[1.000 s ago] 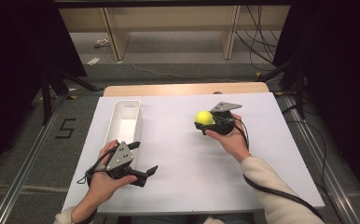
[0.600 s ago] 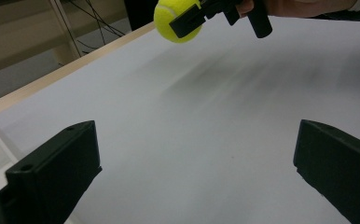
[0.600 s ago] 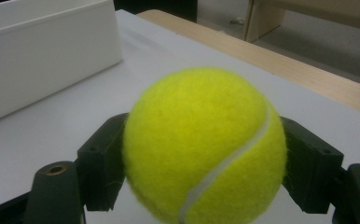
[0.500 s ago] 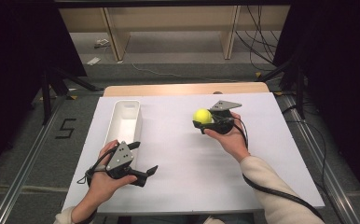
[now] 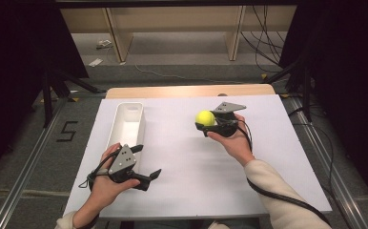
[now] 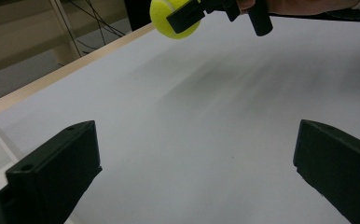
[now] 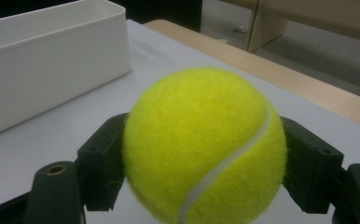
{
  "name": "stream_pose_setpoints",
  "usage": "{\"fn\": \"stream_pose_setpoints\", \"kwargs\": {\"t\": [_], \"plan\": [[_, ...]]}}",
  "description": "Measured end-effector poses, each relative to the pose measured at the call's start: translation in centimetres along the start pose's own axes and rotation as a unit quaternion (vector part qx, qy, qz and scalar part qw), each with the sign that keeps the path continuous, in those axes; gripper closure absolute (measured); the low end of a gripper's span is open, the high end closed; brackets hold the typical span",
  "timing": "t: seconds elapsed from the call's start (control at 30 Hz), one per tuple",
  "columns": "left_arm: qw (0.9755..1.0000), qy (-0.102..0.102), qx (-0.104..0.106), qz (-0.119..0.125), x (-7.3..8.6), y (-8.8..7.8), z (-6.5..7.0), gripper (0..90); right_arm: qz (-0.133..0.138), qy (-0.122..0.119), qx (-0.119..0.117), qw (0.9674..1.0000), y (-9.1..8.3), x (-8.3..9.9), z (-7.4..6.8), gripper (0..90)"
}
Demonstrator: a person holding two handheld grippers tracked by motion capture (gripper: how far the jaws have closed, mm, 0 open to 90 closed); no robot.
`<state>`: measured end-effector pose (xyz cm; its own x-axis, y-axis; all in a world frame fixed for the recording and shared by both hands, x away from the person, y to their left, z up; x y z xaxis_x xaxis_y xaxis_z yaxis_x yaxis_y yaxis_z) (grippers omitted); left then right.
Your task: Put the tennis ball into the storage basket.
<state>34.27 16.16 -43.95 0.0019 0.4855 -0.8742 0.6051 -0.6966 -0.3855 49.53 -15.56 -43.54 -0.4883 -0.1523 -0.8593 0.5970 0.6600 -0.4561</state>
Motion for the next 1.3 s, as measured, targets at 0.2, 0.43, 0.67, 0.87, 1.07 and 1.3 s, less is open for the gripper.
{"fn": "stream_pose_setpoints", "kwargs": {"t": [0.2,0.43,0.67,0.87,1.07,1.3], "plan": [[1.0000,-0.001,0.000,0.000,0.0,0.0,0.0,0.0,0.001,-0.005,-0.006,1.0000,0.1,-0.1,-0.6,26.0],[1.0000,0.000,0.001,0.000,0.0,0.1,0.0,0.0,0.002,-0.010,-0.015,0.9998,0.3,-0.3,-1.4,26.0],[1.0000,0.000,0.001,-0.001,0.0,0.1,0.0,0.0,0.005,-0.015,-0.022,0.9996,0.4,-0.6,-2.0,26.0],[1.0000,0.000,0.000,-0.001,0.0,0.0,0.0,0.0,0.008,-0.016,-0.027,0.9995,0.5,-0.8,-2.4,26.0],[1.0000,0.001,0.001,-0.001,0.0,0.1,0.0,0.0,0.010,-0.019,-0.031,0.9993,0.6,-1.1,-2.9,26.0],[1.0000,0.001,0.001,-0.002,0.0,0.1,0.0,0.1,0.015,-0.023,-0.035,0.9990,0.7,-1.4,-3.4,26.0]]}}
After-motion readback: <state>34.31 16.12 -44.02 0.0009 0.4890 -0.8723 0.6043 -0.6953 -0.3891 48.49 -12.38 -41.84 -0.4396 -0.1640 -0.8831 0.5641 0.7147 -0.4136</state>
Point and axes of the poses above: each handheld gripper's, and its own axes: y roughly forward along the jaws, x roughly out of its underside, z roughly to its right, the point moved 1 cm from there along y, roughly forward along the jaws, and after that the axes turned 14 degrees about y, right-handed, at the moved point
